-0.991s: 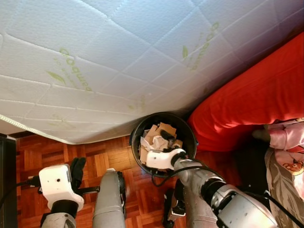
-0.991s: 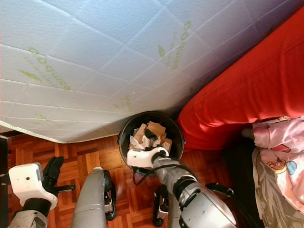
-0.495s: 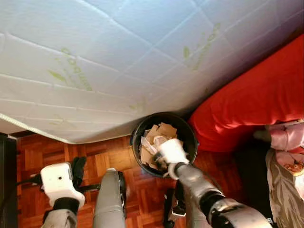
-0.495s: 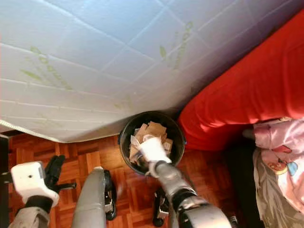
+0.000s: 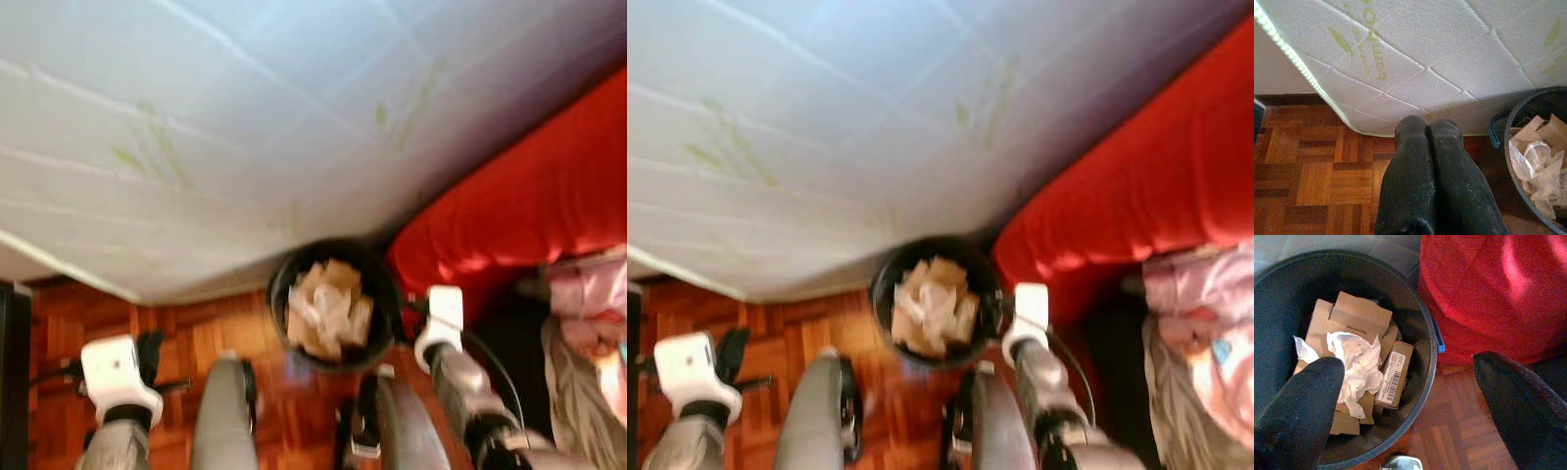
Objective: Clean up the room
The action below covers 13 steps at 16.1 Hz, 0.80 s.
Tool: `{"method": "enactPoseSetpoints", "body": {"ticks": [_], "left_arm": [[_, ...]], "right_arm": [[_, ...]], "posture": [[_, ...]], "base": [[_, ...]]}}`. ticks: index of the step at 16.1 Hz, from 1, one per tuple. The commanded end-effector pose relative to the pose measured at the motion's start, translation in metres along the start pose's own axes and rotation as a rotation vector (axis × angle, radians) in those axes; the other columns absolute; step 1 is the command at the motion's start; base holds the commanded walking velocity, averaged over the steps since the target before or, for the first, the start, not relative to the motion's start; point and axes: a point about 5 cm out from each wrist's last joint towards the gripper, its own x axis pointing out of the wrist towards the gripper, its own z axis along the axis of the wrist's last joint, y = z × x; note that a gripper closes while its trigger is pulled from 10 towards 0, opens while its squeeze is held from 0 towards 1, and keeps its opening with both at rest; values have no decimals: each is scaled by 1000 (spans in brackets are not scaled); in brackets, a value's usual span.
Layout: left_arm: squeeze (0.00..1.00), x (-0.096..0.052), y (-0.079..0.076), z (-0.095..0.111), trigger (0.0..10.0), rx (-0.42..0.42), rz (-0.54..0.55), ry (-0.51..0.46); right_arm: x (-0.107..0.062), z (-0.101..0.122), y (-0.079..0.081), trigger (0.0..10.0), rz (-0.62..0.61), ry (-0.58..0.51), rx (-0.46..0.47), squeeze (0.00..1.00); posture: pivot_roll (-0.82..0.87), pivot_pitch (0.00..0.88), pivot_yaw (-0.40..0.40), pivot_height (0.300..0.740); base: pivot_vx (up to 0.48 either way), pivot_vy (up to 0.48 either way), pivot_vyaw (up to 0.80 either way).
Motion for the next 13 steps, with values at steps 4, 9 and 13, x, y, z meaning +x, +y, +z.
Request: {"method": "enactPoseSetpoints", "body": {"ticks": [4,9,13], "left_arm": [[0,3,24,-37,10000,-17,69,112],[0,15,42,-70,10000,-6,102,229],[0,11,37,-107,10000,-14,85,400]], "right_arm": [[-23,-47,-22,10000,-62,93,22,0],[-29,-65,-14,10000,-68,163,6,0],[-33,-73,-21,10000,-112,219,6,0]], "posture": [[282,83,-75,686],[271,0,-54,740],[245,0,-50,740]], "base": [[0,0,0],[0,0,0],[0,0,0]]}}
